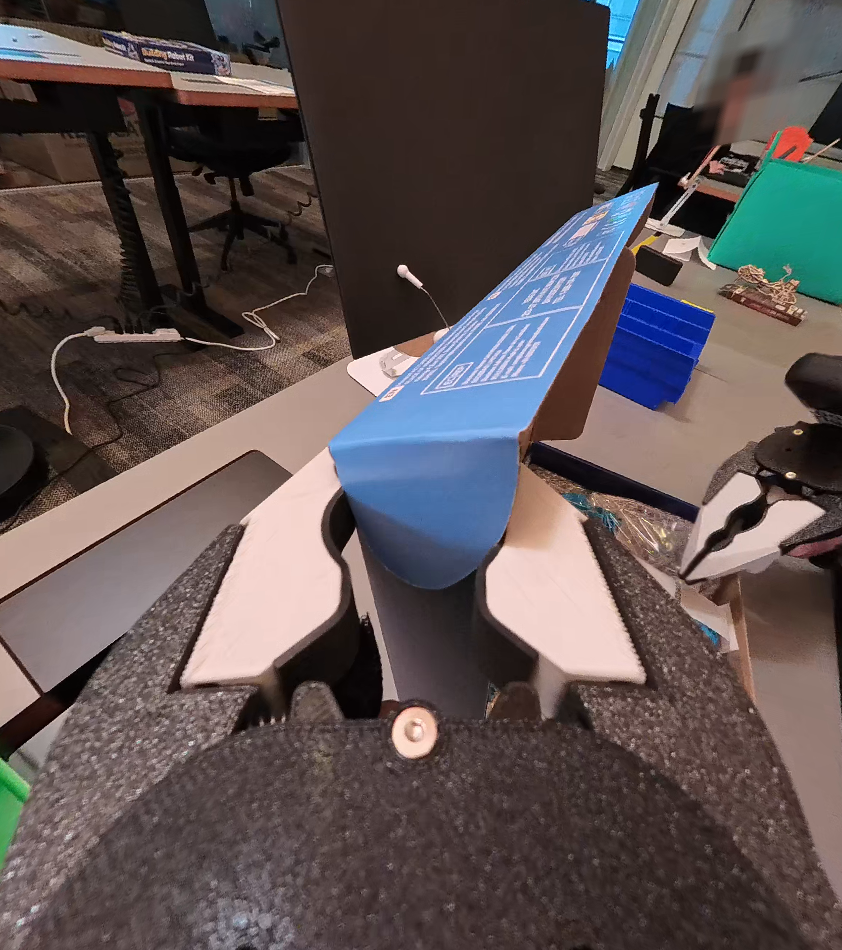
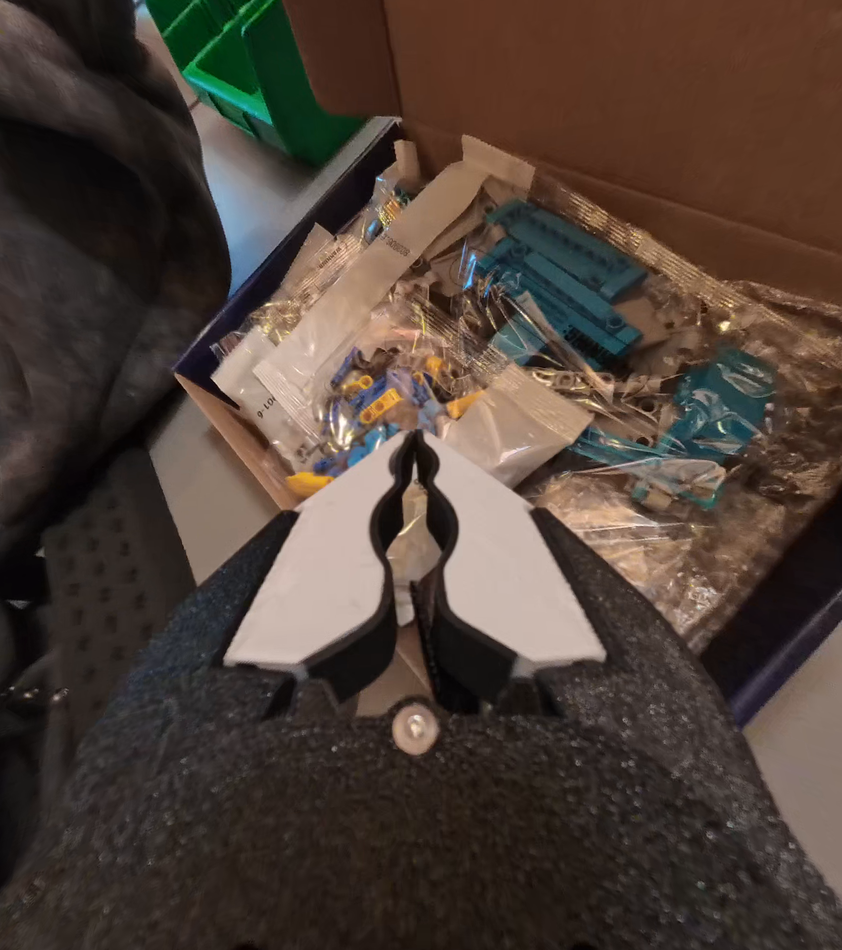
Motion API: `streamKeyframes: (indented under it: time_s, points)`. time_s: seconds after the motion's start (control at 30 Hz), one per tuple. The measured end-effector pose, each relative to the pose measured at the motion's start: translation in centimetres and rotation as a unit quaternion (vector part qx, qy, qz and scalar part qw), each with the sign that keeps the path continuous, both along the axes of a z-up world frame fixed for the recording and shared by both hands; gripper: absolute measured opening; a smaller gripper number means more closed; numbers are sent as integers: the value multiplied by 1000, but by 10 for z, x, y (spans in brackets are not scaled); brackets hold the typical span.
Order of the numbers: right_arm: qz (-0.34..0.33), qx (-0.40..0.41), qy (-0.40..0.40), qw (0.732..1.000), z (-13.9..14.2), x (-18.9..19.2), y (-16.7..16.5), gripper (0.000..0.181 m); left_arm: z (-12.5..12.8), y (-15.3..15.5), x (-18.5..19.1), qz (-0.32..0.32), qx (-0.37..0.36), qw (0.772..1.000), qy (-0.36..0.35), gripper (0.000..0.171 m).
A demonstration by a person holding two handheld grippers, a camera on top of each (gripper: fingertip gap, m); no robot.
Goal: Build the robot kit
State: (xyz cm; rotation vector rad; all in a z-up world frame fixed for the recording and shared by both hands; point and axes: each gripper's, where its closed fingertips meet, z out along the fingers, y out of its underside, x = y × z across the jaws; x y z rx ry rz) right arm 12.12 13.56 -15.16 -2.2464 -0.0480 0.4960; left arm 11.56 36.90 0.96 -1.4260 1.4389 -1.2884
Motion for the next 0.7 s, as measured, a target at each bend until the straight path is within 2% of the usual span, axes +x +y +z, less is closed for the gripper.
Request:
streamKeyframes:
  time_s: [0.17, 0.23, 0.27, 0.33, 0.4, 0.43, 0.5, 0.53, 0.57, 0.7]
  points:
    - [-88, -19, -40, 995, 2, 23, -9, 3, 1, 0, 0, -6, -6, 1000, -5, 44]
    - [-74, -70, -3, 995, -14, 12, -17, 58, 1, -1, -1, -9, -5, 1000, -6, 44]
    - [-73, -103, -5, 992, -26, 10, -19, 70, 1, -1, -1, -9, -4, 1000, -5, 44]
    - [-80, -107, -16, 991, -33, 6, -15, 74, 0, -1, -1, -8, -3, 1000, -4, 48]
    - [-91, -116, -43, 988, -36, 9, -13, 62, 1, -2, -1, -9, -3, 1000, -5, 44]
    - [-83, -116, -48, 989, -36, 6, -12, 40, 1, -2, -1, -8, -2, 1000, -5, 48]
    - [-74, -112, -68, 989, -37, 2, -9, 21, 0, -2, -1, -6, 0, 1000, -3, 44]
    - [-72, -106, -87, 988, -34, 3, -9, 6, 0, -1, -1, -6, 2, 1000, -2, 44]
    - [-72, -91, -102, 988, -27, 4, -8, 0, 0, -1, -1, -6, 2, 1000, -2, 44]
    - [-104, -30, -106, 988, 17, 16, -21, 0, 0, -1, -1, -7, 0, 1000, -5, 47]
